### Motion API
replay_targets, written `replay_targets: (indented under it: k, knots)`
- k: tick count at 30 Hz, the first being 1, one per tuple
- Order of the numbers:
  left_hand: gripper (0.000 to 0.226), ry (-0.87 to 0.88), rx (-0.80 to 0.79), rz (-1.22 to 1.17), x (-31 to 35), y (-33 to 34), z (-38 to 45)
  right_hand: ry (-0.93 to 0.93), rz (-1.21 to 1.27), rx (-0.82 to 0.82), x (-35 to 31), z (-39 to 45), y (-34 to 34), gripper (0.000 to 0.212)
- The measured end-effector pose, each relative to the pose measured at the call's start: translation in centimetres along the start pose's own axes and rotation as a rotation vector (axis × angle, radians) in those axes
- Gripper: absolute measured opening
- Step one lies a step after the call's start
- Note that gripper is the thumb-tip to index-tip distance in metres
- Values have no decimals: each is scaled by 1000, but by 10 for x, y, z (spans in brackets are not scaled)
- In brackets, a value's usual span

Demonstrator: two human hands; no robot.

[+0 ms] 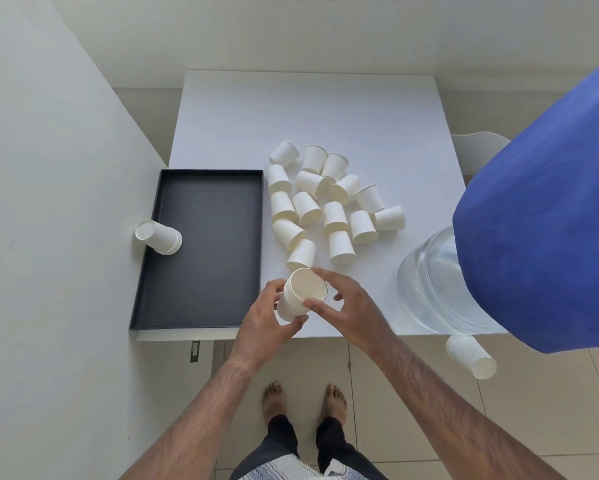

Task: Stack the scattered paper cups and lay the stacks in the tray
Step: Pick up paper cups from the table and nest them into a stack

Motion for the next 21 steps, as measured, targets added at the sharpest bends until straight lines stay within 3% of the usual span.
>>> replay_targets:
  k: [7,11,15,21]
  knots:
    - [76,-14,2,-9,-4,2,4,50,176,-42,15,14,7,56]
    - [75,-37,-4,-15,-7,-2,11,208,267,66,45,29,5,45]
    - [75,-44,-8,-2,-12,-4,13,195,-14,35,67,57,8,23]
    - [80,-49,20,17,-22,-9,15,83,-429,-39,67,93,26,28]
Point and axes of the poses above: each hand's wrist, its own z-axis towards the middle knuckle, its own y-axis out of the palm, x = y × z, the point moved 7 cm from there along z, towards the middle knuckle, and after that the axes turned 1 degree about x, right-handed, at the moved point
